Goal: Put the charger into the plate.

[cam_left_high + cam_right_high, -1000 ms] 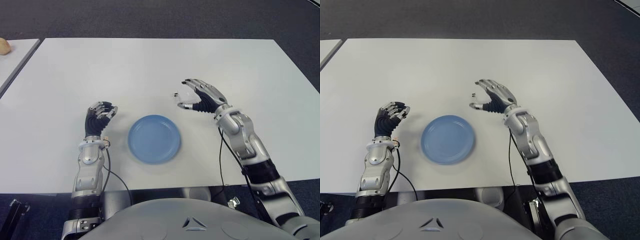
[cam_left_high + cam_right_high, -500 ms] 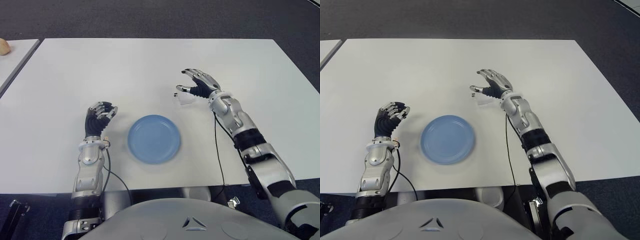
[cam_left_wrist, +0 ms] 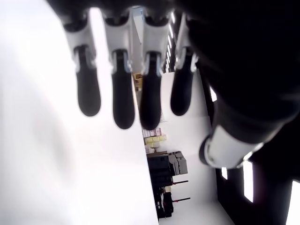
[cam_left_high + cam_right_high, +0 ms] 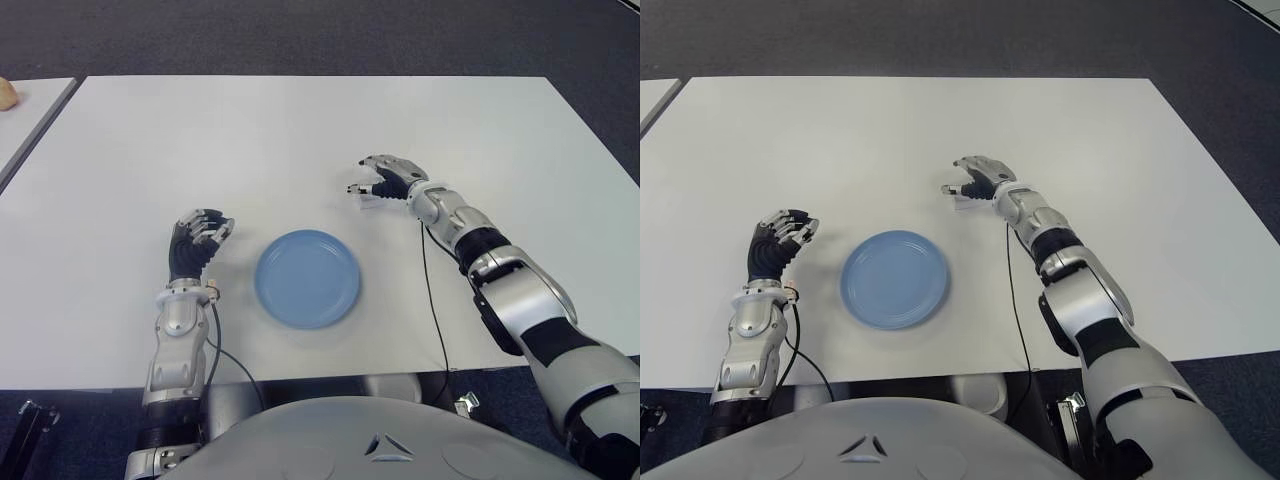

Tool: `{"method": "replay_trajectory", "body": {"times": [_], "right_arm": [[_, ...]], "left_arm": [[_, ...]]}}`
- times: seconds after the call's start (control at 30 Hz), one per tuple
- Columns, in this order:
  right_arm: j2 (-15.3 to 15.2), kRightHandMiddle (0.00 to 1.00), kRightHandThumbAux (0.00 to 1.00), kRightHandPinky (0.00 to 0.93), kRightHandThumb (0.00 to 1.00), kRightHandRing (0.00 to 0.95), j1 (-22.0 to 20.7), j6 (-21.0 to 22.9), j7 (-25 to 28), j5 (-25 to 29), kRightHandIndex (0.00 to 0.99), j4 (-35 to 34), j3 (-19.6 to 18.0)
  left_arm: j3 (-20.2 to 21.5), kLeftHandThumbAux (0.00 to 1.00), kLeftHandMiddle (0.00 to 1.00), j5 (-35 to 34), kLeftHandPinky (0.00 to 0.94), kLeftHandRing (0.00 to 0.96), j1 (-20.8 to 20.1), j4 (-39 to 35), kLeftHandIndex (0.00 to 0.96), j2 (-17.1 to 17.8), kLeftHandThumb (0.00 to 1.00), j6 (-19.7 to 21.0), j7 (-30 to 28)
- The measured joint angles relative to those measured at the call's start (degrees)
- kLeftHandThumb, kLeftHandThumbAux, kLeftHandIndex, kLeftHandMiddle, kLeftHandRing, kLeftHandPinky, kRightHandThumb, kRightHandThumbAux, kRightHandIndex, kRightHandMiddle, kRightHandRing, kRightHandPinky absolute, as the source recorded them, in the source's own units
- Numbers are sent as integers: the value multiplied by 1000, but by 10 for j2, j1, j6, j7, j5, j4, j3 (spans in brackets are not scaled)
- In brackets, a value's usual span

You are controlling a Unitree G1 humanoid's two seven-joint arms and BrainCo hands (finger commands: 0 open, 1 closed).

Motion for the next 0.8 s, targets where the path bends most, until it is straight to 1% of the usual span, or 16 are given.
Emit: {"method": "replay_trajectory", "body": {"times": [0.1,0.23,0.47,0.8], "right_arm": [[10,0,139,0,533,0,-14,0,1,-7,0,30,20],[22,0,145,0,537,0,-26,0,14,-14,0,50,40],[28,0,151,0,529,0,-36,7,32,-23,0,68,71],[38,0,174,0,512,0,-44,24,29,-47,0,79,122]], "left_arm": [[1,720,465,0,464,474,4,-5,424,0,707,0,0],[1,720,456,0,454,466,8,-16,424,0,706,4,0],[2,721,449,0,459,466,18,-30,423,0,704,15,0],[1,721,448,0,452,461,23,-46,423,0,704,24,0]]}}
